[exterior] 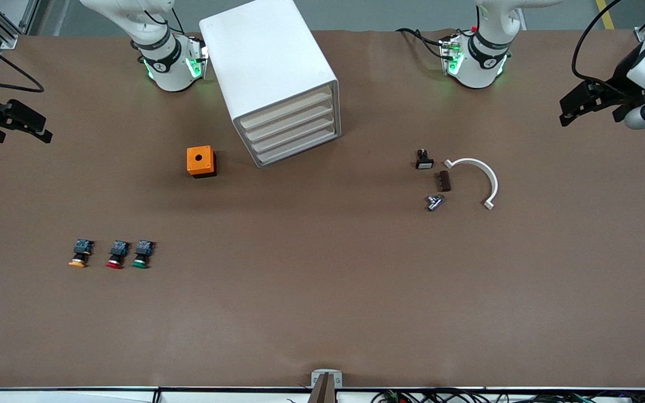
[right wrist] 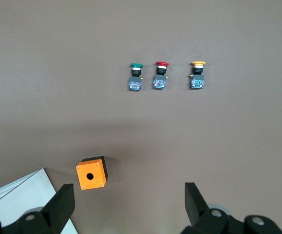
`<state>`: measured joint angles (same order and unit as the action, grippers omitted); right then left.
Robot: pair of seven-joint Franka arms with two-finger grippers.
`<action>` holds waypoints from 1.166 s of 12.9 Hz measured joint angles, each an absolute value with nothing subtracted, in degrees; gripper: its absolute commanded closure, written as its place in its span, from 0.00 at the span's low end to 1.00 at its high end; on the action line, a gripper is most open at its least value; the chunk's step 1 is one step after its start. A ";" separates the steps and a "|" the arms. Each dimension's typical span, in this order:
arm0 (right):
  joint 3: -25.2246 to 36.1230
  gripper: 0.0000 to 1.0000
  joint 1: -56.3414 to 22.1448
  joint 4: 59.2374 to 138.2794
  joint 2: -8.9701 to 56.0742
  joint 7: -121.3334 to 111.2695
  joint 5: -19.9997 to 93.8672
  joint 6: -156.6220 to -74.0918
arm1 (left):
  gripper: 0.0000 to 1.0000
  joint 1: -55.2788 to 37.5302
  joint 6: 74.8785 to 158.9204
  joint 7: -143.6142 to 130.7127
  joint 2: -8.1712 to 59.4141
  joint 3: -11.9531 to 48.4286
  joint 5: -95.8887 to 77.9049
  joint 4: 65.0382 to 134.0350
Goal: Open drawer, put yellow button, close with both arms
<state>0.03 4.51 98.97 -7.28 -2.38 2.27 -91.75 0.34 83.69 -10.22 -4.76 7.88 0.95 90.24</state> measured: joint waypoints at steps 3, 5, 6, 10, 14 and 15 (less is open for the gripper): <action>0.03 0.00 4.51 98.97 -7.28 -2.38 2.27 -91.75 | 0.00 0.39 83.66 -10.22 -4.76 7.78 0.95 90.15; 0.03 0.00 4.51 98.97 -7.28 -2.39 2.27 -91.75 | 0.00 0.44 83.66 -10.22 -4.76 7.68 0.95 90.09; 0.03 0.00 4.51 98.97 -7.28 -2.39 2.27 -91.75 | 0.00 0.57 83.66 -10.22 -4.74 7.67 0.96 90.08; 0.03 0.00 4.51 98.97 -7.28 -2.39 2.27 -91.76 | 0.00 0.72 83.38 -13.29 -2.62 8.16 0.71 90.60; 0.02 0.00 4.51 98.97 -7.28 -2.39 2.25 -91.77 | 0.00 0.02 85.34 -33.01 4.51 12.34 -3.64 90.81; 0.01 0.00 4.51 98.98 -7.28 -2.39 2.25 -91.78 | 0.00 -0.09 85.90 -38.75 6.63 14.24 -4.06 90.79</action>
